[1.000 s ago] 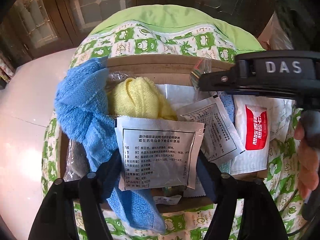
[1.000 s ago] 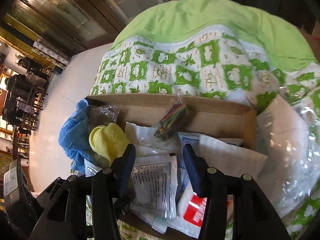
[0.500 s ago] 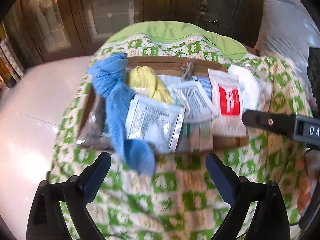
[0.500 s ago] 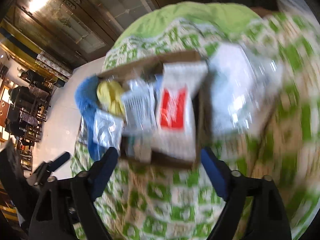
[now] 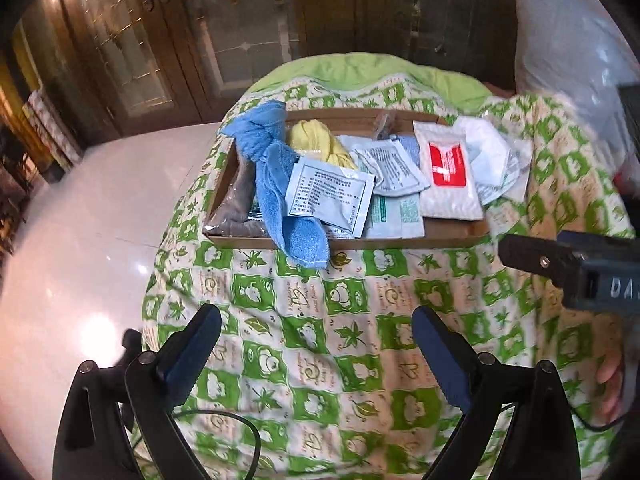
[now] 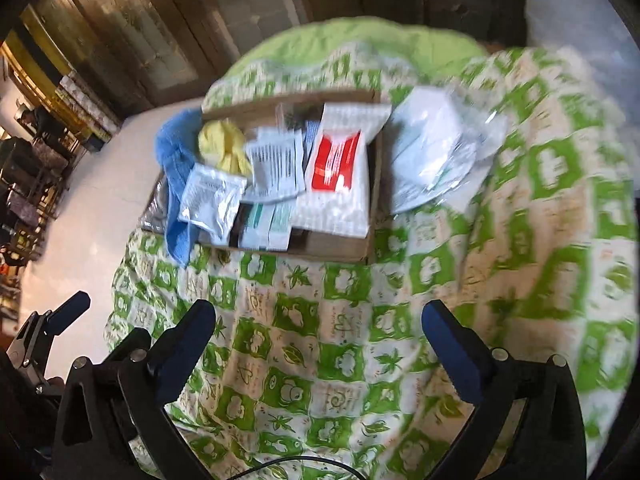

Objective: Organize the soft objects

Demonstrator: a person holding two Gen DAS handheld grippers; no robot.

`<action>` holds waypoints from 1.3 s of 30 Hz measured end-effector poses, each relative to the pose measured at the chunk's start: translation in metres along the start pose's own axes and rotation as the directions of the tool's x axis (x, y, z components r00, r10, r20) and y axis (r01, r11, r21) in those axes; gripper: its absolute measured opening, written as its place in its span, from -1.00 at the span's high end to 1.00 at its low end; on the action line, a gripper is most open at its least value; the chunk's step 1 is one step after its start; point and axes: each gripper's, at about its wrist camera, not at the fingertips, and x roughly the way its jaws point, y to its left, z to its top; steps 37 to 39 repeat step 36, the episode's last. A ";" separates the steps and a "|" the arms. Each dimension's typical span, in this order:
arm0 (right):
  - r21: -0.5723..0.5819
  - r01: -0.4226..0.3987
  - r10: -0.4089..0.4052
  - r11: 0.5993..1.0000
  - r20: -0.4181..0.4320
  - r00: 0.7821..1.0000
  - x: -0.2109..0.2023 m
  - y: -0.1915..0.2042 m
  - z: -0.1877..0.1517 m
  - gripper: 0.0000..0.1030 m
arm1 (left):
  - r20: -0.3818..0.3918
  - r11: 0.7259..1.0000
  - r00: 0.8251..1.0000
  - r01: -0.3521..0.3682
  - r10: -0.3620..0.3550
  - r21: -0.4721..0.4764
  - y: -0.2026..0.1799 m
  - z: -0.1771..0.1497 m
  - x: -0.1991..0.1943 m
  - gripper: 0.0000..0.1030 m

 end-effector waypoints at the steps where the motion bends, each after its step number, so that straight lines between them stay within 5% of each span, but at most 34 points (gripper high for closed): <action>1: 0.005 0.007 -0.007 1.000 0.035 0.999 -0.009 0.002 -0.004 -1.00 | 0.012 1.000 1.000 0.002 -0.002 -0.007 0.001 -0.001 -0.004 -0.90; 10: 0.024 0.064 -0.066 0.998 0.088 0.994 -0.030 0.017 -0.042 -1.00 | 0.028 1.000 0.999 0.028 -0.028 0.007 0.000 -0.015 -0.023 -0.90; 39: 0.036 0.082 -0.087 0.996 0.167 0.982 -0.058 0.029 -0.061 -1.00 | 0.098 1.000 0.995 -0.014 0.013 0.013 0.018 -0.024 -0.051 -0.90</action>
